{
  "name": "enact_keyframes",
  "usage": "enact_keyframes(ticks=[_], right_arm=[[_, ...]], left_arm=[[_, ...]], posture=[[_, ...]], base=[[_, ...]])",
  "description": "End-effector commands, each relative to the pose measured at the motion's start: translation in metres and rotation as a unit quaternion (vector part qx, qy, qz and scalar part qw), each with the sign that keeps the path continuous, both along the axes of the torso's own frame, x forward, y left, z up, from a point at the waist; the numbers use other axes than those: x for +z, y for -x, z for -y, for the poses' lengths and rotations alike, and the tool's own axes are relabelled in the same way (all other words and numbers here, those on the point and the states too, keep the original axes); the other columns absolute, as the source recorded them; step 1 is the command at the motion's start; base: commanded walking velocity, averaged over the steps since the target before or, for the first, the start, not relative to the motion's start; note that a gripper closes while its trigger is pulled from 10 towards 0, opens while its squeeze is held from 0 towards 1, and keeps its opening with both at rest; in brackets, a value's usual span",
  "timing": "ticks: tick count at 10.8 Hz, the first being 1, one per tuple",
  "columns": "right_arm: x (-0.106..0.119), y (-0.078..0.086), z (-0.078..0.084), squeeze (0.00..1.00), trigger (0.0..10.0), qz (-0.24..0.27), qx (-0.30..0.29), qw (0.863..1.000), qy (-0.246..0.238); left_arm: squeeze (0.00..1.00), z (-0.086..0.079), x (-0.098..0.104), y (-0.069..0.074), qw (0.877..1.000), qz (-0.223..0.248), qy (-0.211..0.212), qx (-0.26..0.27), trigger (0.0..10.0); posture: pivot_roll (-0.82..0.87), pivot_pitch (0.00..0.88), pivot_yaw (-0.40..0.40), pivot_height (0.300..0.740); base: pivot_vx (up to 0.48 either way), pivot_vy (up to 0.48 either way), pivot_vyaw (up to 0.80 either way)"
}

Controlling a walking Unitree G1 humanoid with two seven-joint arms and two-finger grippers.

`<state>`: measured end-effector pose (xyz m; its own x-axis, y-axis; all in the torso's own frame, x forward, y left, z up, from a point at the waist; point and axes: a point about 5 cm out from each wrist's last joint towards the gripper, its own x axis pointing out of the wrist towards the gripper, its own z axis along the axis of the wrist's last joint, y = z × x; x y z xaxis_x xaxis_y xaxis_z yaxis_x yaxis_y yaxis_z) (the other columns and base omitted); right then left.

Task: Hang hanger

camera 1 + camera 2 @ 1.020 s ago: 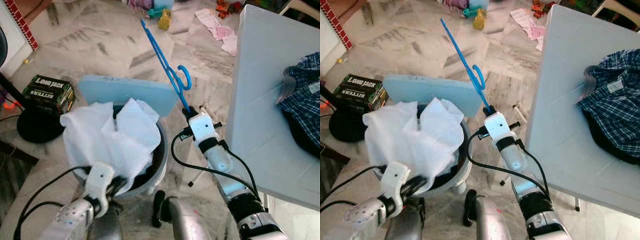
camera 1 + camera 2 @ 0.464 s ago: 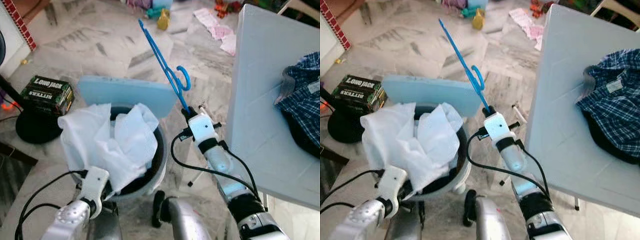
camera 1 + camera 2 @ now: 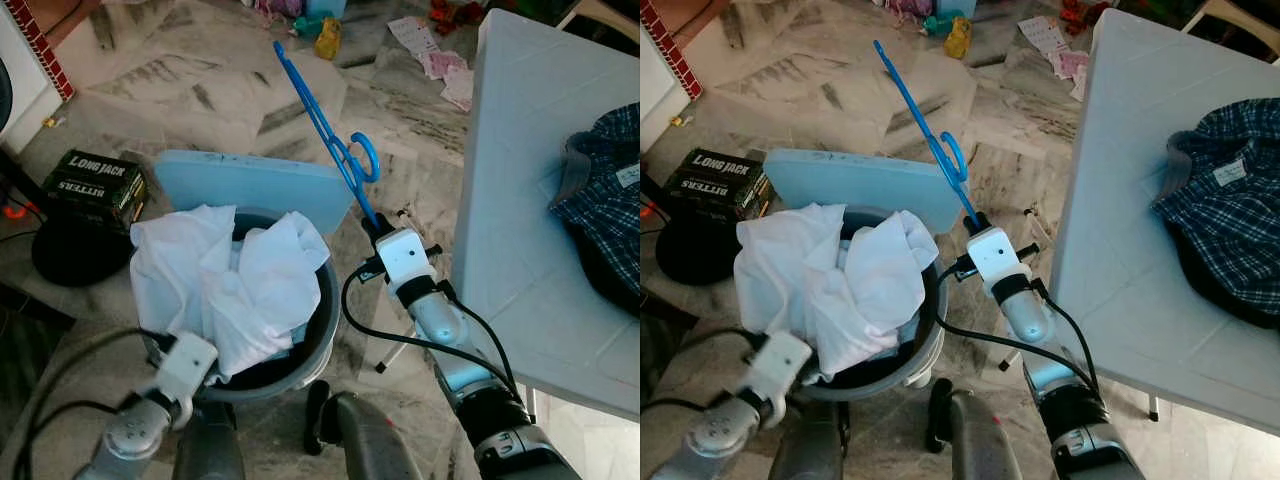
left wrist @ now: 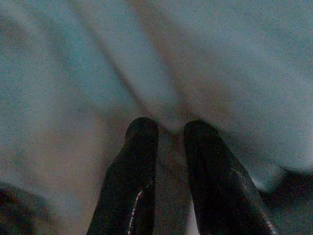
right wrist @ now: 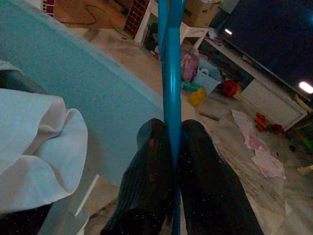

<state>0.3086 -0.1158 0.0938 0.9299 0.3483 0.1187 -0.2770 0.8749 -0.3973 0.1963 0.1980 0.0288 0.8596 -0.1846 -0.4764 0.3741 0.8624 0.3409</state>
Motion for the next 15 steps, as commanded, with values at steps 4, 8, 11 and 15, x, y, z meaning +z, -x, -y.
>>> enact_keyframes(ticks=[4,8,11,15], right_arm=[[-0.013,0.003,0.011,0.0,10.0,-0.024,-0.018,1.0,0.005],[-0.013,0.011,0.019,0.0,10.0,-0.024,-0.013,0.999,0.016],[-0.009,0.023,0.039,0.0,10.0,-0.022,-0.02,0.999,0.034],[-0.001,0.034,0.048,0.0,10.0,-0.019,-0.021,0.998,0.053]], left_arm=[[1.0,-0.018,0.068,-0.029,0.979,0.201,-0.004,0.044,10.0],[1.0,-0.039,0.072,-0.074,0.972,0.145,0.124,0.138,10.0],[1.0,-0.022,0.074,-0.11,0.973,0.122,0.156,0.116,10.0],[0.16,0.005,0.075,-0.145,0.976,0.1,0.175,0.086,10.0]], posture=[[0.14,0.264,-0.137,0.74],[0.07,0.291,-0.17,0.74],[-0.02,0.31,-0.196,0.74],[-0.09,0.328,-0.204,0.74]], base=[[0.0,0.0,0.0],[0.0,0.0,0.0],[0.0,0.0,0.0],[0.0,0.0,0.0]])
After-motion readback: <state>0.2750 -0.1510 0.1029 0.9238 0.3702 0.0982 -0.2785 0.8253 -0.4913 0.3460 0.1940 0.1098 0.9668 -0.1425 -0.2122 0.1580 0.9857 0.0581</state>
